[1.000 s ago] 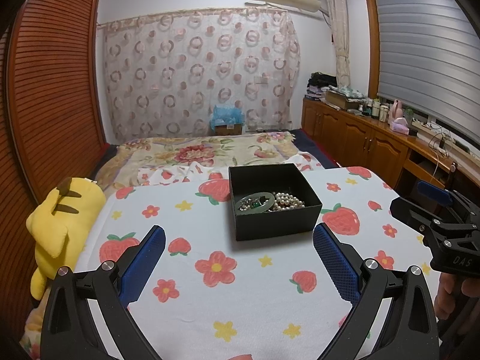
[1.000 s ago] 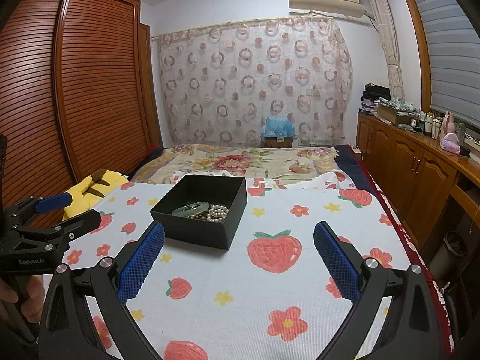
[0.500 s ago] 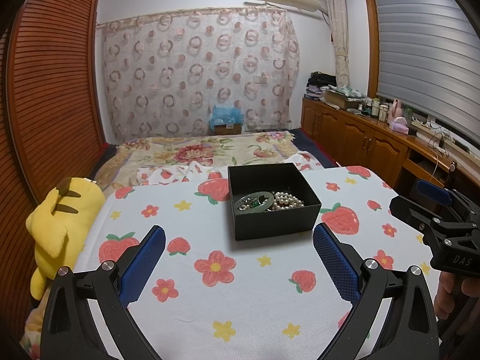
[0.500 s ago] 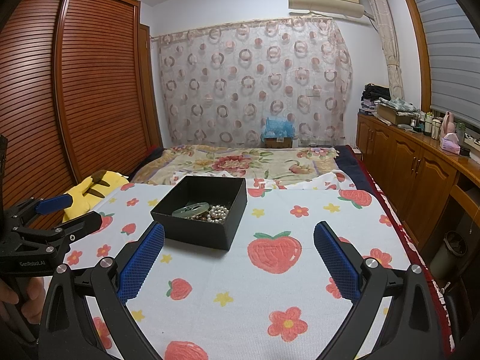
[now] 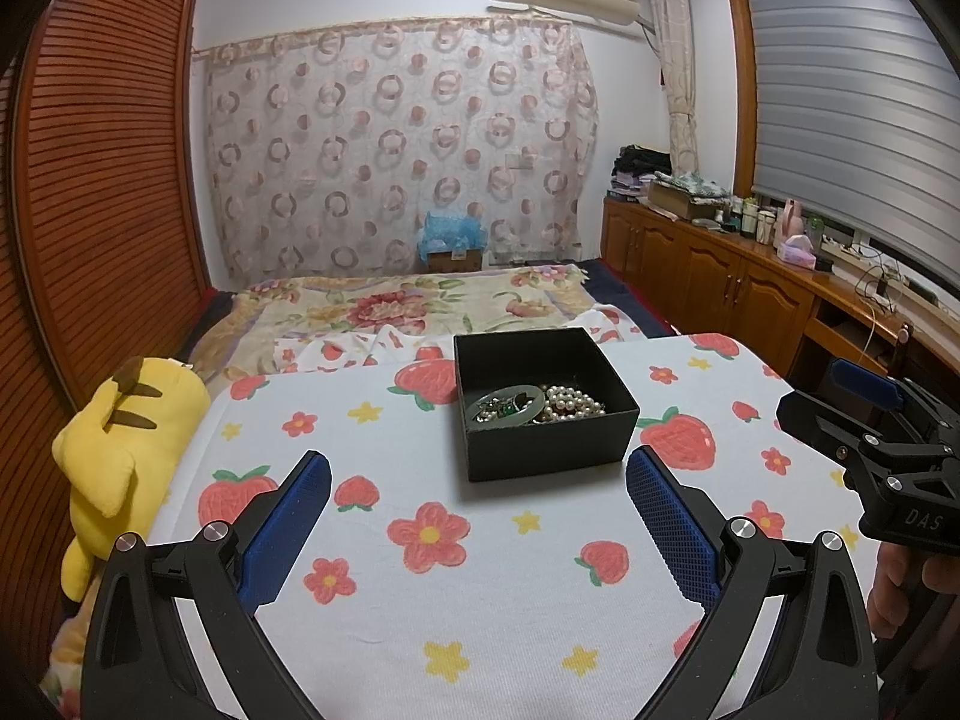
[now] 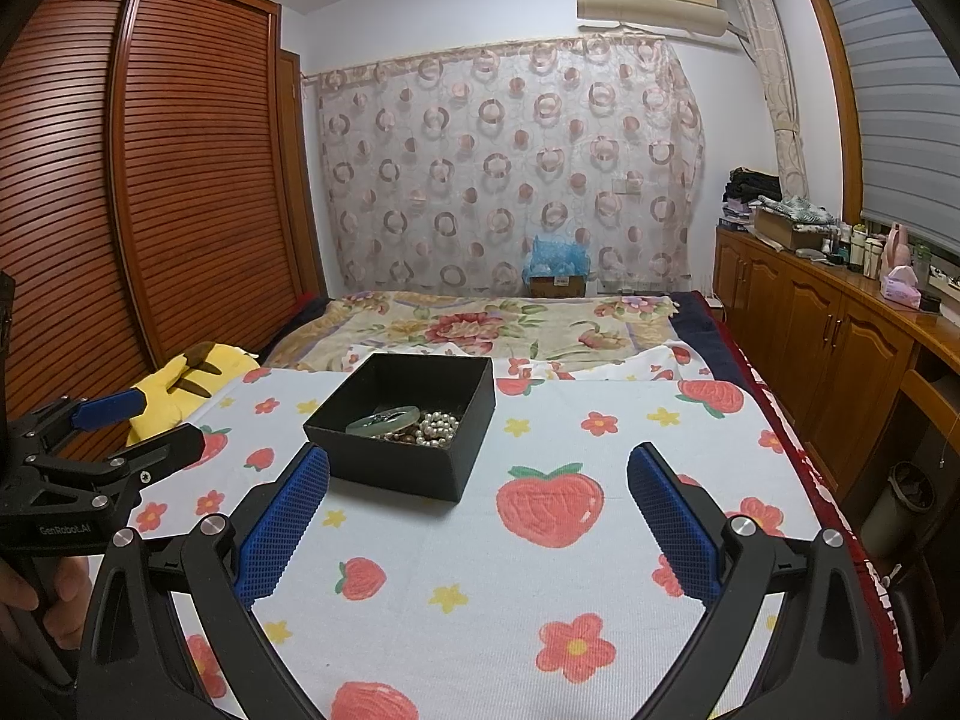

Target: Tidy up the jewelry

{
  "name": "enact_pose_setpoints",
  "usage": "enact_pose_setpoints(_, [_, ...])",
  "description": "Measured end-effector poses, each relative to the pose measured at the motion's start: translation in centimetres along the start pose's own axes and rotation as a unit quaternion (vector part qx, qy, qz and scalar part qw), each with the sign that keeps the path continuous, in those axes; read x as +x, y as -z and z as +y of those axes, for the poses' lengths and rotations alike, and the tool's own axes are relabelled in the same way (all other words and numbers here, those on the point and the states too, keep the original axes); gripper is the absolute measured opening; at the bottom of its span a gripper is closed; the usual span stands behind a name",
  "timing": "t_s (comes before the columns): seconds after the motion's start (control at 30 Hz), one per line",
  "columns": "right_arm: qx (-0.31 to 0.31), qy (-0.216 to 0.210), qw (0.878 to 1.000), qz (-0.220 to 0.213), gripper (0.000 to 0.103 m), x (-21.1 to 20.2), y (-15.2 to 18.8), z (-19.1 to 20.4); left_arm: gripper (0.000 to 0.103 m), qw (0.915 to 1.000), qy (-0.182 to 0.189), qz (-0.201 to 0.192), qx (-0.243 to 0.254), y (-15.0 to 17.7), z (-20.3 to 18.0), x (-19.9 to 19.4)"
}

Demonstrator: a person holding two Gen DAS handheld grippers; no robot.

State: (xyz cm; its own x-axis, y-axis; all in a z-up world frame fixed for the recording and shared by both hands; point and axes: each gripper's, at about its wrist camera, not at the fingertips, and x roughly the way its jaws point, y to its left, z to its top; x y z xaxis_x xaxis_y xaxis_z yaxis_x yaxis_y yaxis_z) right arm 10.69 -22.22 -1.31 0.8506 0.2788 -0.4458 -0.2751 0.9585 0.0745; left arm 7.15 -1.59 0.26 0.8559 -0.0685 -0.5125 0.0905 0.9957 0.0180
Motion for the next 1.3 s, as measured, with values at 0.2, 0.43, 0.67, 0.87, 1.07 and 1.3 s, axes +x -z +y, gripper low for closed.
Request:
enact_pose_setpoints(0.2, [0.001, 0.0, 1.0, 0.0, 0.1, -0.03, 0.06, -0.04, 0.095, 1.0, -0.001, -0.001, -0.001, 0.02, 0.04, -0.02])
enact_pose_setpoints(0.43, [0.001, 0.0, 1.0, 0.0, 0.1, -0.03, 0.1, -0.07, 0.095, 1.0, 0.0, -0.001, -0.001, 0.02, -0.02, -0.05])
enact_pose_setpoints(0.67, [0.0, -0.001, 1.0, 0.0, 0.1, 0.04, 0.04, -0.09, 0.095, 1.0, 0.0, -0.001, -0.001, 0.05, -0.08, -0.04])
enact_pose_setpoints(0.87, [0.001, -0.001, 1.0, 0.0, 0.1, -0.01, 0.1, -0.1, 0.095, 1.0, -0.002, -0.002, -0.002, 0.09, -0.07, -0.07])
enact_pose_setpoints(1.07, [0.001, -0.001, 1.0, -0.001, 0.1, 0.03, 0.11, -0.16, 0.095, 1.0, -0.002, -0.002, -0.001, 0.09, -0.2, -0.13])
enact_pose_setpoints(1.3, [0.001, -0.001, 1.0, 0.0, 0.1, 0.01, 0.14, -0.17, 0.095, 1.0, -0.001, -0.003, -0.002, 0.04, -0.35, -0.35])
